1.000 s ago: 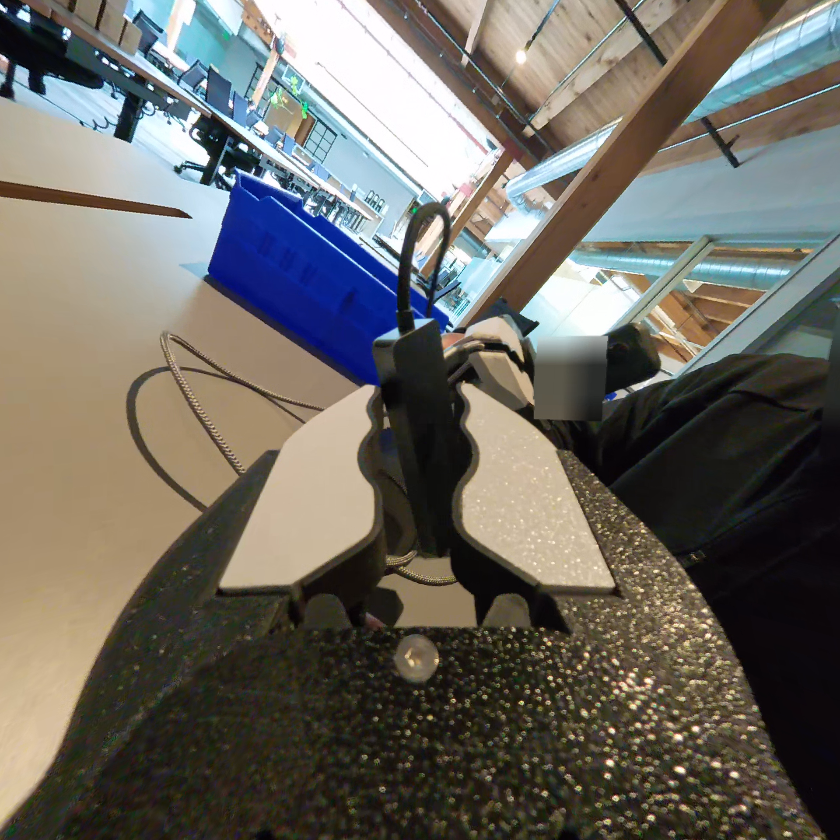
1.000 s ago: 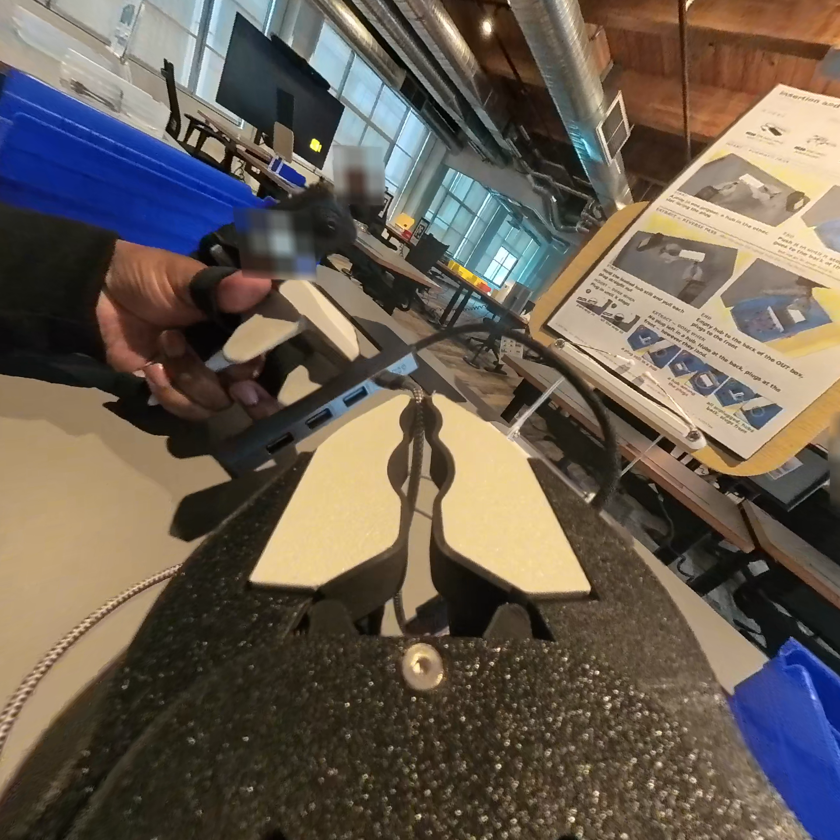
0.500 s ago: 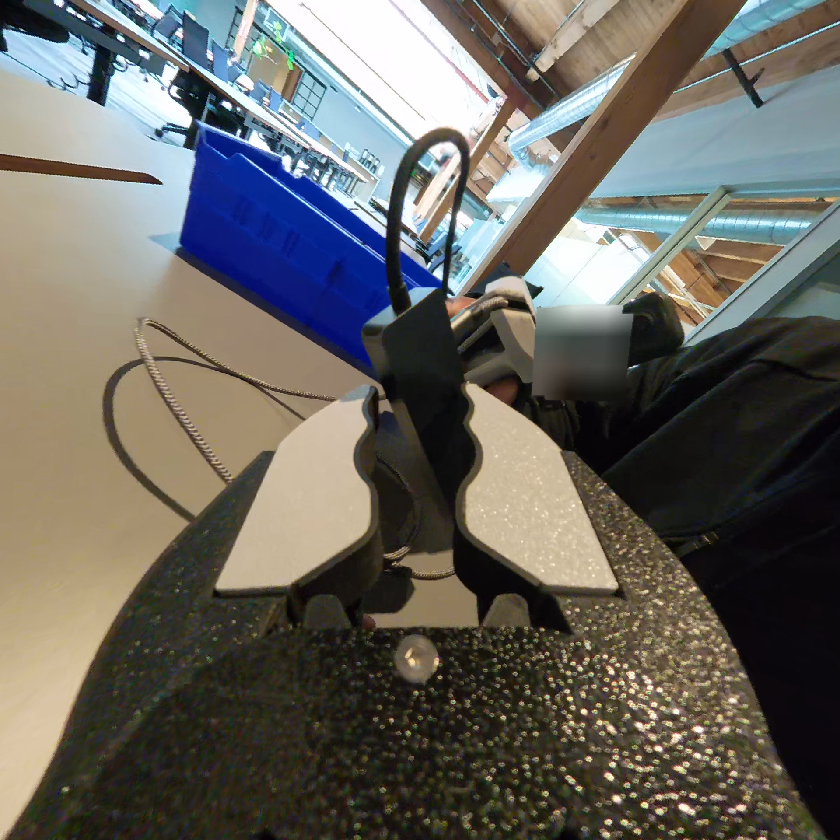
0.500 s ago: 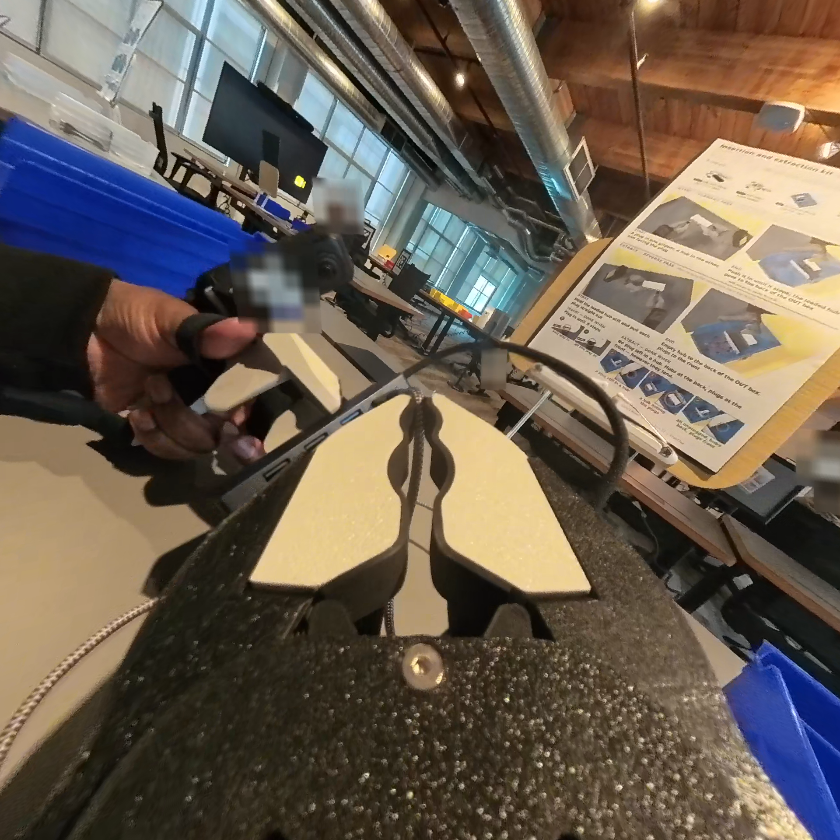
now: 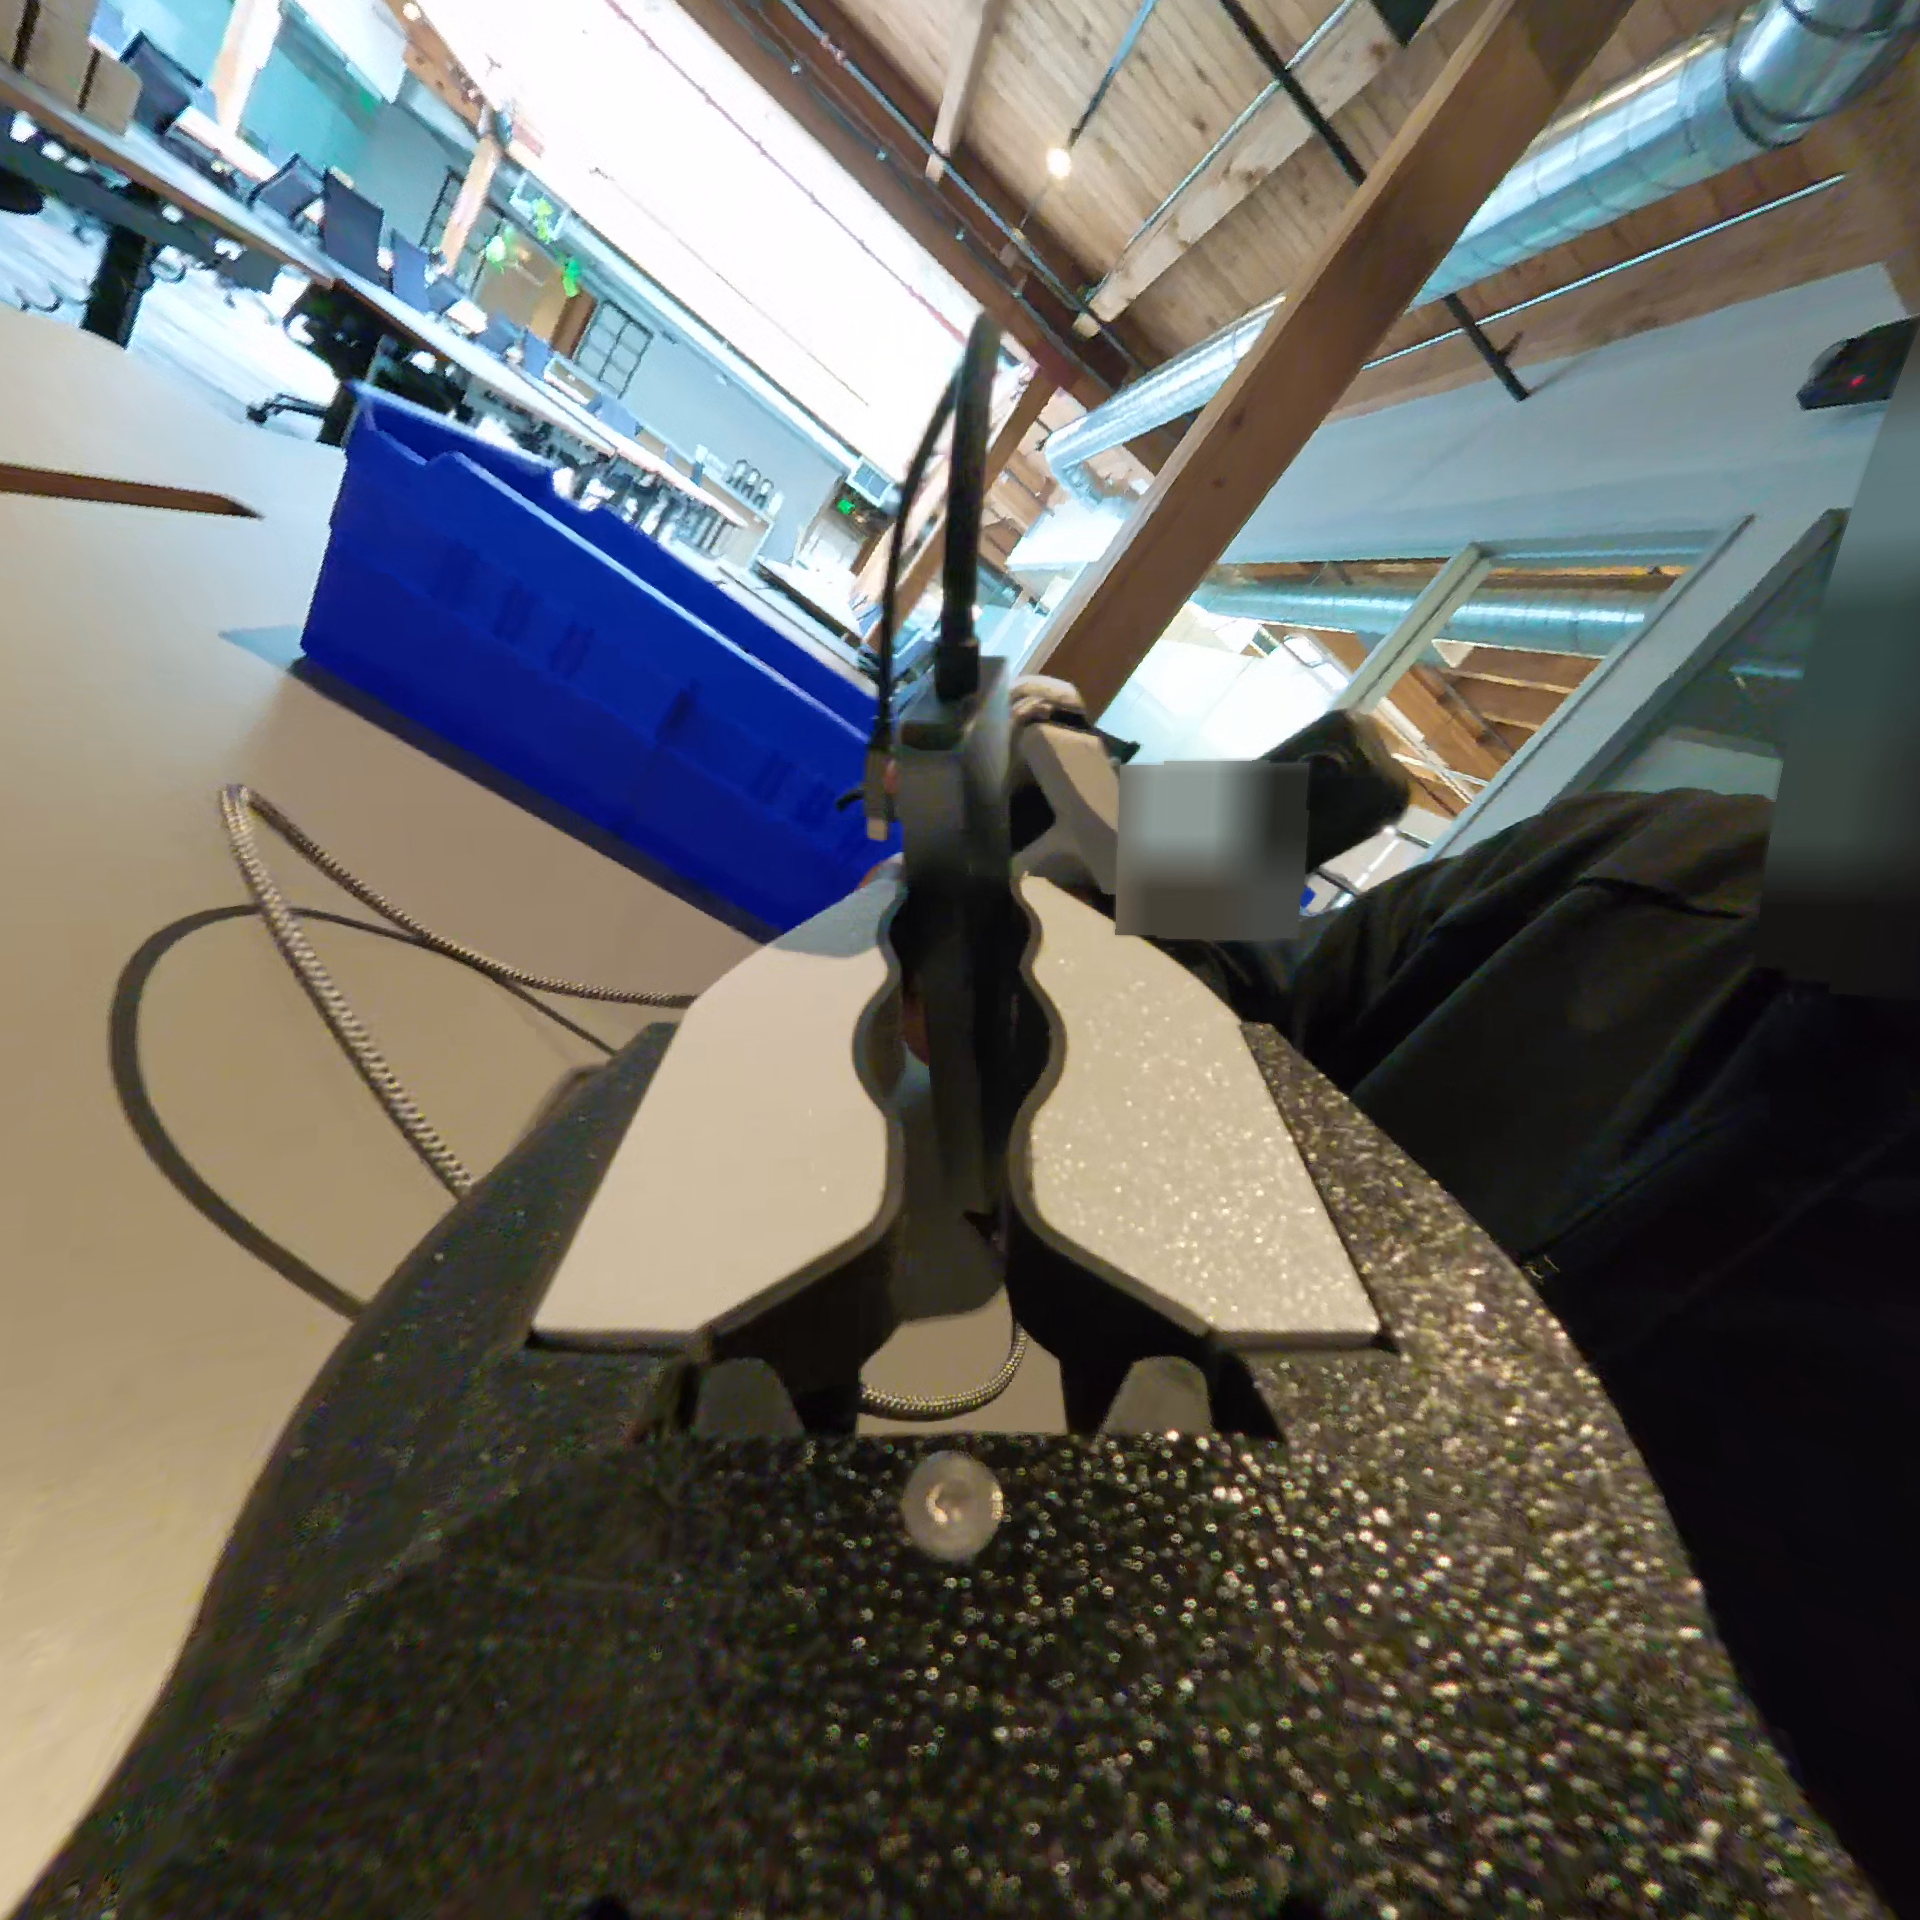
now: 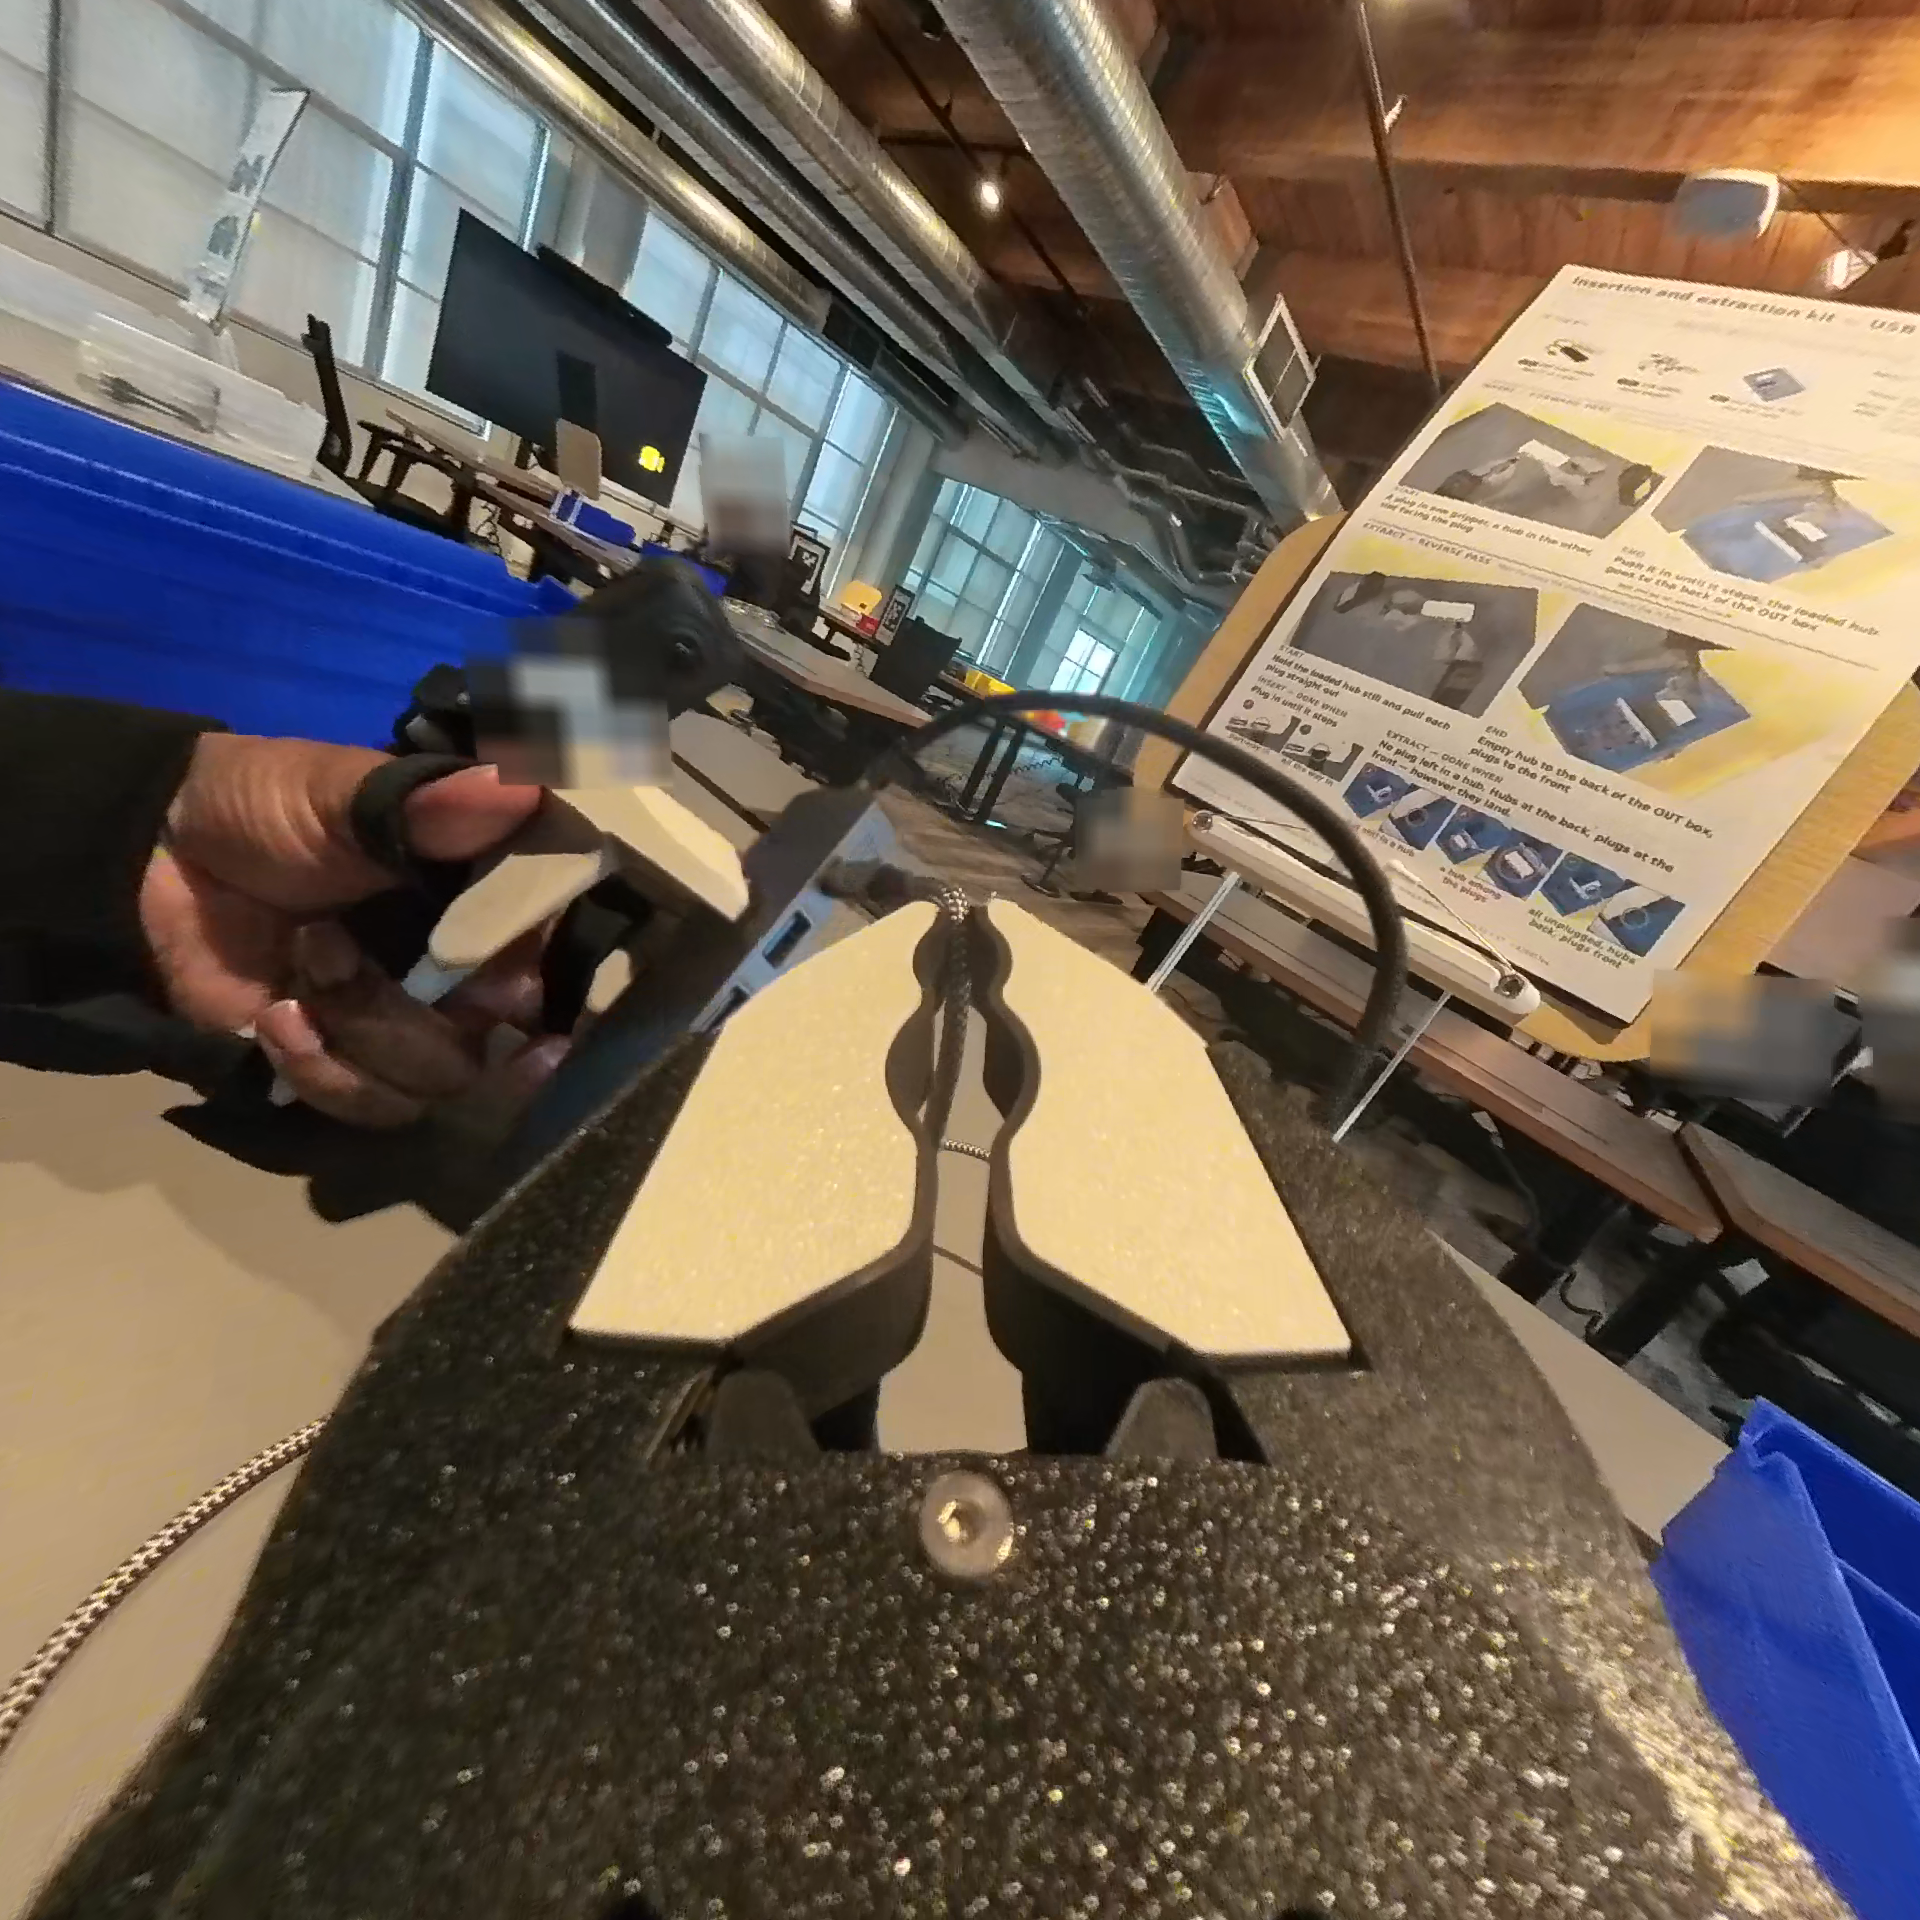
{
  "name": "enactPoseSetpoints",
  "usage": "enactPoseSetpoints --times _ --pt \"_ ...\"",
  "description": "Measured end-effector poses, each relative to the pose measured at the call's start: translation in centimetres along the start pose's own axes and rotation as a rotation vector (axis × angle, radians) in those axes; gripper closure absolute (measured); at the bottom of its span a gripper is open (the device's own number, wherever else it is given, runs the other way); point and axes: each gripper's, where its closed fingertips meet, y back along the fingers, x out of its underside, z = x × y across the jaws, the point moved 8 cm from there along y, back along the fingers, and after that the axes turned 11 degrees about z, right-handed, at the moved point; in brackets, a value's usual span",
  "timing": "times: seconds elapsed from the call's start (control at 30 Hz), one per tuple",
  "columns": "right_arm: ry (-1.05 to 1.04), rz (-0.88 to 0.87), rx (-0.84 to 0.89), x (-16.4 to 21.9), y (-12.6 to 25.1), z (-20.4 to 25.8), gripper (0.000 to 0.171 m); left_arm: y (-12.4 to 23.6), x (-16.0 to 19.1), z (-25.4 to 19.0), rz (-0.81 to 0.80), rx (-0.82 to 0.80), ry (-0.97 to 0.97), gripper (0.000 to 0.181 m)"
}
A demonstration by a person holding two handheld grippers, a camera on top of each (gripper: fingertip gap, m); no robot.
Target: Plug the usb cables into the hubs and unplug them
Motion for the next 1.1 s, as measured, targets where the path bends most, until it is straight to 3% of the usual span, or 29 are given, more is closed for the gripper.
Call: enactPoseSetpoints --times 0.33,1.1 --pt "-0.027 -0.005 -0.002 0.1 0.0 -0.3 0.168 -0.8 0.2 -0.7 0.024 0.040 -0.066 0.169" --pt "0.063 0.144 -0.035 1.5 -1.1 0.5 0.168 1.2 -0.2 -0.3 0.144 -0.211 -0.264 0.170"
